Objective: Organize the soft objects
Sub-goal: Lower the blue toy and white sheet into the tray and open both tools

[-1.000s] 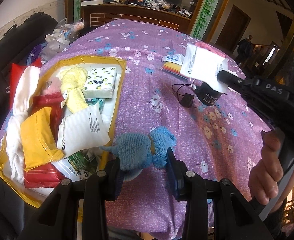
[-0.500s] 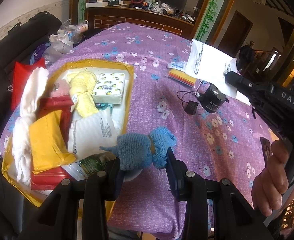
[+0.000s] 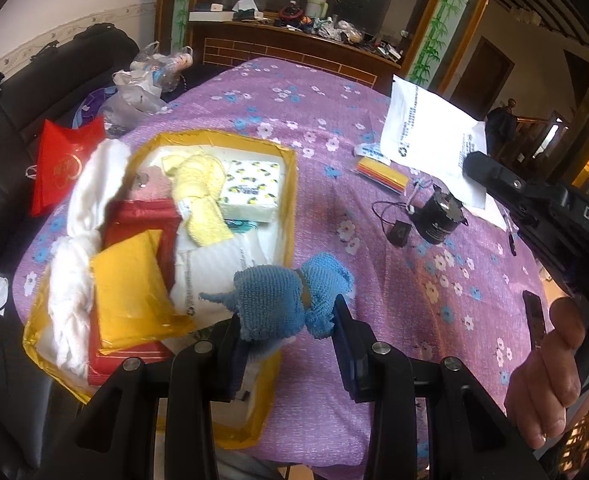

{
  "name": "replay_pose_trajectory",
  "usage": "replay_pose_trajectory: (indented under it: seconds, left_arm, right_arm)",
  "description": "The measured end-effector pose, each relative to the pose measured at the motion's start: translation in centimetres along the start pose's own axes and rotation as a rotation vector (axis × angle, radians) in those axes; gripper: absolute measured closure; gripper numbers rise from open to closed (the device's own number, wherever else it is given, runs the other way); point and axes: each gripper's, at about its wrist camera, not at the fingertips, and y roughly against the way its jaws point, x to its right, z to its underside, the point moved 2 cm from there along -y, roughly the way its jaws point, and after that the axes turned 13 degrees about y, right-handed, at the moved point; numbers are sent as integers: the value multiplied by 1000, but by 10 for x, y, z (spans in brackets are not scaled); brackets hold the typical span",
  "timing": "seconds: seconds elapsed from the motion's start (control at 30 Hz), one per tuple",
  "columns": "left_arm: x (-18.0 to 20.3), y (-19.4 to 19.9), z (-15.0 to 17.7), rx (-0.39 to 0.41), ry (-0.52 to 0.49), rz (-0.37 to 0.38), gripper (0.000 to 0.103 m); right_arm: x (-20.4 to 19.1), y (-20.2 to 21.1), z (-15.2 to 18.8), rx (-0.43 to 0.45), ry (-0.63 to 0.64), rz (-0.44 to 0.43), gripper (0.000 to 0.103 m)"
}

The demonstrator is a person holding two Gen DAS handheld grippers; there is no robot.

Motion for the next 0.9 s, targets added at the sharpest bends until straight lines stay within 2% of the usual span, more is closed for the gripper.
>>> replay_pose_trajectory:
  seconds: [0.37,0.6,0.67,0.77,0.83,0.9]
  left_arm:
    - [-35,8,-19,61,52,-59,64]
    - [-65,-6,-30,43,91,-88,63]
    - [-68,-8,-30,53,76,-95,61]
    - [-69,-8,-32,108,27,-178,56]
    - [-71,-11,-34,107,25,-169,54]
    - [-75,-13,-35,107,44,-154,46]
  right_arm:
    - [-22,-21,2,-47,-3,-111,102]
    - [-43,-74,9,-148,29,-134,102]
    - [-49,-94,13,-186,41,-139,102]
    - [-54,-117,19,-229,62,-127,102]
    - [-57,-132,22,-264,76,-115,102]
    - [-59,-145,26,-295,86,-108,100]
